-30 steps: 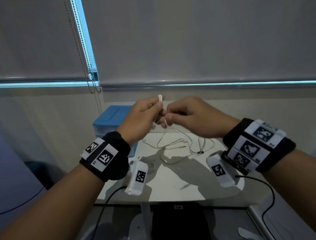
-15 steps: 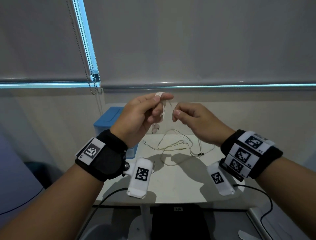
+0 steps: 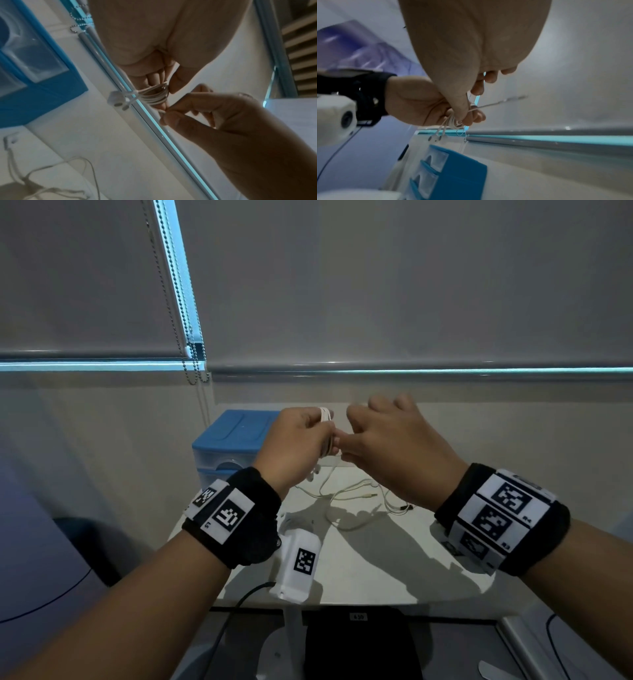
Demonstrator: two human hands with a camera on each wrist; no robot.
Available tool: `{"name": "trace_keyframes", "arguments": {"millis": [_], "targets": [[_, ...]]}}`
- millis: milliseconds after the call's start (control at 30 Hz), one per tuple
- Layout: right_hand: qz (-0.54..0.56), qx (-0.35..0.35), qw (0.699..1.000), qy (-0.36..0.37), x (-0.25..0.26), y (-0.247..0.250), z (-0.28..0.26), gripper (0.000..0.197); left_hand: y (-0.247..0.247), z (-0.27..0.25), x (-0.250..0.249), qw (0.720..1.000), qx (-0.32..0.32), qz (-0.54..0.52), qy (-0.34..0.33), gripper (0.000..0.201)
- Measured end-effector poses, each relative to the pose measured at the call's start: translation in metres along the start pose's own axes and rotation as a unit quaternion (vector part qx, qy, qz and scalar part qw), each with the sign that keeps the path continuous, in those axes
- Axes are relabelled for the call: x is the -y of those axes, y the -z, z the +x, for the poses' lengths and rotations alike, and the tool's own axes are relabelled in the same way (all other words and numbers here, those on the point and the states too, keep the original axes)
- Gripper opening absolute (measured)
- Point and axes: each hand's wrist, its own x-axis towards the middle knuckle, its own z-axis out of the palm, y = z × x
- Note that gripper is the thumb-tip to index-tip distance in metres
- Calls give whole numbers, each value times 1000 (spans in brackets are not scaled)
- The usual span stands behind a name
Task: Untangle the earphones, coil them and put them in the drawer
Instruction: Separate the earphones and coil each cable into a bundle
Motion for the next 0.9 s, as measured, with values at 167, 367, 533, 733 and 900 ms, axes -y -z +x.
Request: {"name": "trace_keyframes", "arguments": {"millis": [167,367,533,733,900], "targets": [[-4,21,1000,17,-1,-4,-5,30,-5,-1,-4,1000,16,0,24,21],[92,-20,996,-8,-6,-6,-11,11,-7,1,0,998,47,45,-12,35],[173,-39,984,-18,-9,-11,-18,28,-5,-2,-4,995,89,37,-3,57],[189,-136,972,-43,-5,-15,-18,15,-6,-6,-11,996,87,32,-21,56],[287,-140,946,-53,-7,-16,-12,16,-5,-2,-12,996,74,-39,-14,49]]}}
